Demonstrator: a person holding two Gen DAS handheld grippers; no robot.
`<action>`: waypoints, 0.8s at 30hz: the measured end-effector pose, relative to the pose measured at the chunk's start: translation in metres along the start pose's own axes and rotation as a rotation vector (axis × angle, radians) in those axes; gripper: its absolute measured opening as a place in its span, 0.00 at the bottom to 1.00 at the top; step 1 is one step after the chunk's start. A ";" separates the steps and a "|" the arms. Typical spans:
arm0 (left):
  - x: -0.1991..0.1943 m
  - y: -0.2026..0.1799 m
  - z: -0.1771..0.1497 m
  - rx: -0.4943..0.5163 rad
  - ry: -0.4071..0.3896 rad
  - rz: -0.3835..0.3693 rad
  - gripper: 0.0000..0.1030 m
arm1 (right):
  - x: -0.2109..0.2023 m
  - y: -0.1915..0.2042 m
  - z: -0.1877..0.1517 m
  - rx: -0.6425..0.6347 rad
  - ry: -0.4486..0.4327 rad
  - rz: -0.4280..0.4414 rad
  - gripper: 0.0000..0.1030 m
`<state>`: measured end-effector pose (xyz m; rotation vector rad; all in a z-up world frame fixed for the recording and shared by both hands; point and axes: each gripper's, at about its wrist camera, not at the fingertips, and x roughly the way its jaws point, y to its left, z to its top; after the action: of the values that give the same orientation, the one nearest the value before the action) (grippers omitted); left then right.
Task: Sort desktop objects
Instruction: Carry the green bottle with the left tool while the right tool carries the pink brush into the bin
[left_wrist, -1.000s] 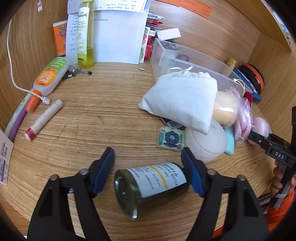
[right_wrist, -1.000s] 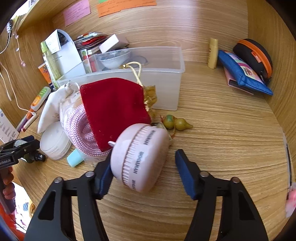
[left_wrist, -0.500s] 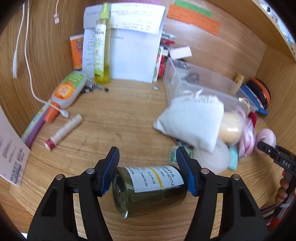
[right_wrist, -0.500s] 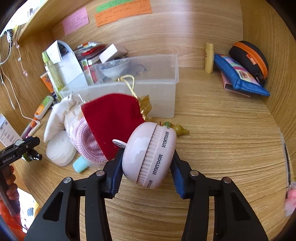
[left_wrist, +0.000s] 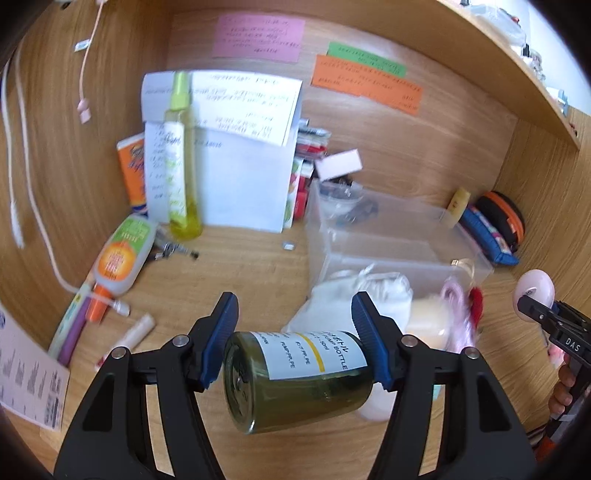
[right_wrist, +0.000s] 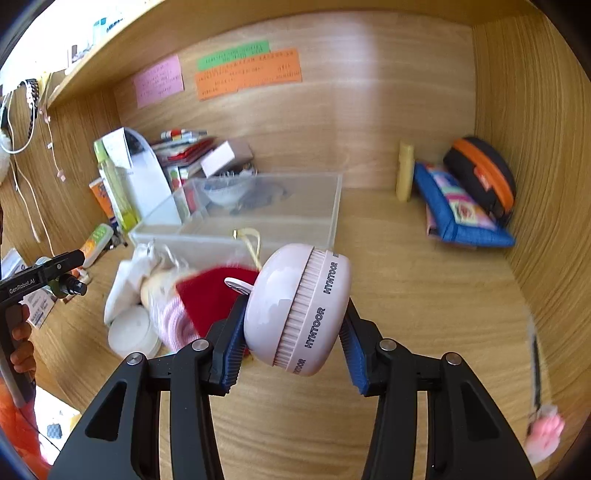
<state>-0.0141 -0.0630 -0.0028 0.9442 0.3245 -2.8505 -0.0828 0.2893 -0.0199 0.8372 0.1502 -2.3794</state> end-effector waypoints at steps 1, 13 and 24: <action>0.000 -0.002 0.004 0.003 -0.007 -0.001 0.61 | 0.000 -0.001 0.003 -0.003 -0.008 -0.003 0.42; 0.011 -0.015 0.061 0.016 -0.065 -0.032 0.61 | 0.011 0.001 0.058 -0.042 -0.100 0.024 0.42; 0.043 -0.044 0.099 0.042 -0.064 -0.055 0.61 | 0.044 0.017 0.097 -0.091 -0.088 0.055 0.42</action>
<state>-0.1130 -0.0463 0.0556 0.8622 0.2898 -2.9409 -0.1517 0.2249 0.0321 0.6843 0.1955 -2.3352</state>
